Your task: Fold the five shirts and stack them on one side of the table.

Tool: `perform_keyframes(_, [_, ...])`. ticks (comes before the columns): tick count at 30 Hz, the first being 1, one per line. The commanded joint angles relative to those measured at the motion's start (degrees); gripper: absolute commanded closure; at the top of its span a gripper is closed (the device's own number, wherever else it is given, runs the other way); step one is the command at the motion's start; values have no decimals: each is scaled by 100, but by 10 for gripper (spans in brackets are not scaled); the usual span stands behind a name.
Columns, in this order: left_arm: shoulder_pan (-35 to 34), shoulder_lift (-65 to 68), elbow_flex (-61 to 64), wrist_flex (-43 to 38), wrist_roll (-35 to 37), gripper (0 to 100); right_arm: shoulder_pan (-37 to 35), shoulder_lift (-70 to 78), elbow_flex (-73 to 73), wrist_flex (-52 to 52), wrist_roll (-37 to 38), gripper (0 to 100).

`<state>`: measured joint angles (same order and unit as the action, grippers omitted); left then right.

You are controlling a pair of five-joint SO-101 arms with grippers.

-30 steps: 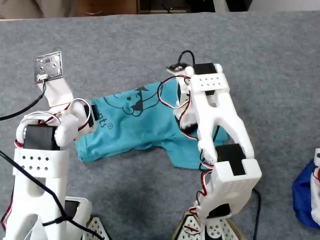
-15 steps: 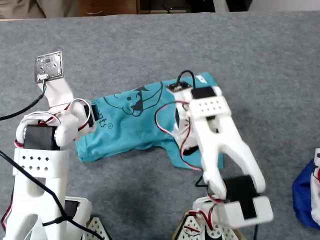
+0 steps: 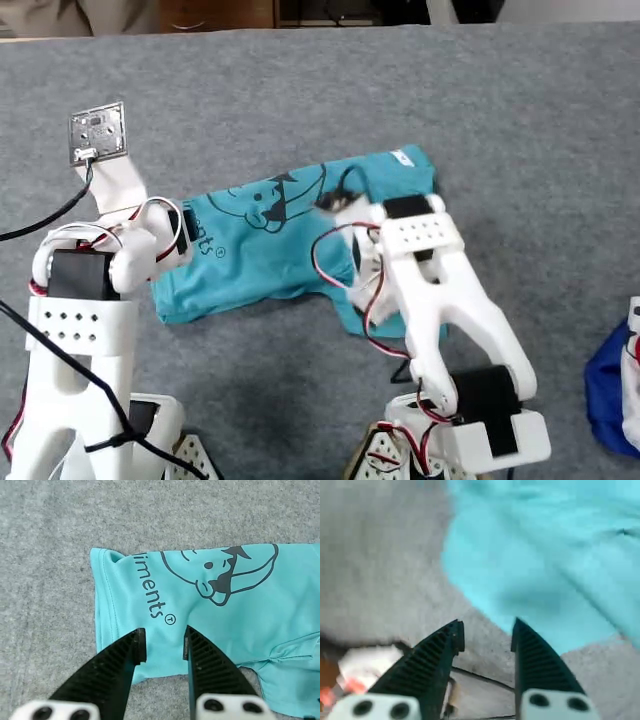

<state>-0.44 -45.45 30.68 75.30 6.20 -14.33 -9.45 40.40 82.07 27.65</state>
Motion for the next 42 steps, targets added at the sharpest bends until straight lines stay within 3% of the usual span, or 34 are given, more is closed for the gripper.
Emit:
perform_keyframes(1, [44, -136, -264, 26, -44, 865, 347, -321, 479, -202, 1793, 810])
perform_keyframes(7, [44, -171, -255, 26, -44, 865, 1270, -655, 954, -985, 4053, 810])
perform_keyframes(11, [53, -171, -273, 167, -44, 865, 1508, -708, 1033, -1301, 4809, 809])
perform_keyframes(17, [44, -171, -255, 308, -44, 865, 1130, -681, 1077, -1371, 4853, 810])
perform_keyframes(25, [44, -171, -308, 299, -44, 865, 549, -699, 2149, -2602, 4853, 810])
perform_keyframes(33, [44, -171, -308, 299, -44, 865, 831, -716, 2193, -2752, 4844, 812])
perform_keyframes(39, [44, -171, -299, 299, -53, 865, 989, -716, 2158, -2752, 4835, 992])
perform_keyframes(42, [44, -171, -290, 299, -53, 865, 989, -725, 2088, -2760, 4835, 986])
